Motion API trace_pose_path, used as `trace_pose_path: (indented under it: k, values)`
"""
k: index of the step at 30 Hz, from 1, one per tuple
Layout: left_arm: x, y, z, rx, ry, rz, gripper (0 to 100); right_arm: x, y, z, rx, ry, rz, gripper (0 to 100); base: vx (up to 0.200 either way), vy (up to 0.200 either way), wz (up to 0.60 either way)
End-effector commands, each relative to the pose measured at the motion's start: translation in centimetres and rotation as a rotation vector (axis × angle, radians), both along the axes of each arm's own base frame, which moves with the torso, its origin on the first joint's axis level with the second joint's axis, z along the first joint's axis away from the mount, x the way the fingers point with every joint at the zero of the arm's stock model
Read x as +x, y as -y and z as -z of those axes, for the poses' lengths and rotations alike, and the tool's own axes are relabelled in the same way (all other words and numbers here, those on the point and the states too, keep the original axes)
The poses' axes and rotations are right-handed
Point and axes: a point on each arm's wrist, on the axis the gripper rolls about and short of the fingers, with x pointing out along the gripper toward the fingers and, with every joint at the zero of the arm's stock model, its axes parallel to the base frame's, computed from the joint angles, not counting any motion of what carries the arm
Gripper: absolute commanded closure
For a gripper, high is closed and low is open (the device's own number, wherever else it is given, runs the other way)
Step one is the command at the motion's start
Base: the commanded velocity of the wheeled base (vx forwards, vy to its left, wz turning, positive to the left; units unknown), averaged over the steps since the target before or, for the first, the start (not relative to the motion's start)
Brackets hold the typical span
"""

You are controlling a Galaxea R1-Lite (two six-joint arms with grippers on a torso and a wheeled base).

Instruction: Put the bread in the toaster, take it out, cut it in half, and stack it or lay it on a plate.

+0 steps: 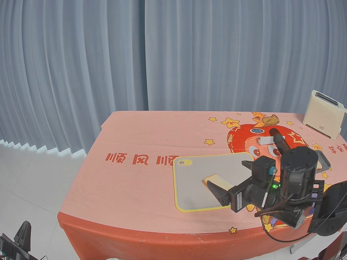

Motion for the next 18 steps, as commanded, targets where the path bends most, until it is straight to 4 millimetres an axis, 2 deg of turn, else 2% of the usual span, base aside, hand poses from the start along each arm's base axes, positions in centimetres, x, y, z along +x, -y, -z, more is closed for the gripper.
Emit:
trace_pose_path:
  k: [1,8,18]
  values:
    - [0.0,0.0,0.5,0.001,-0.001,0.0,100,1.1,-1.2,0.0,-0.027,-0.009,-0.003,0,0.0,0.0,0.0]
    - [0.0,0.0,0.5,0.0,-0.001,0.0,100,2.4,-2.2,0.4,-0.05,-0.041,0.003,0,0.0,0.0,0.0]
    - [0.0,0.0,0.5,0.0,-0.001,0.0,100,3.0,-3.0,2.5,-0.053,-0.108,0.02,0,0.0,0.0,0.0]
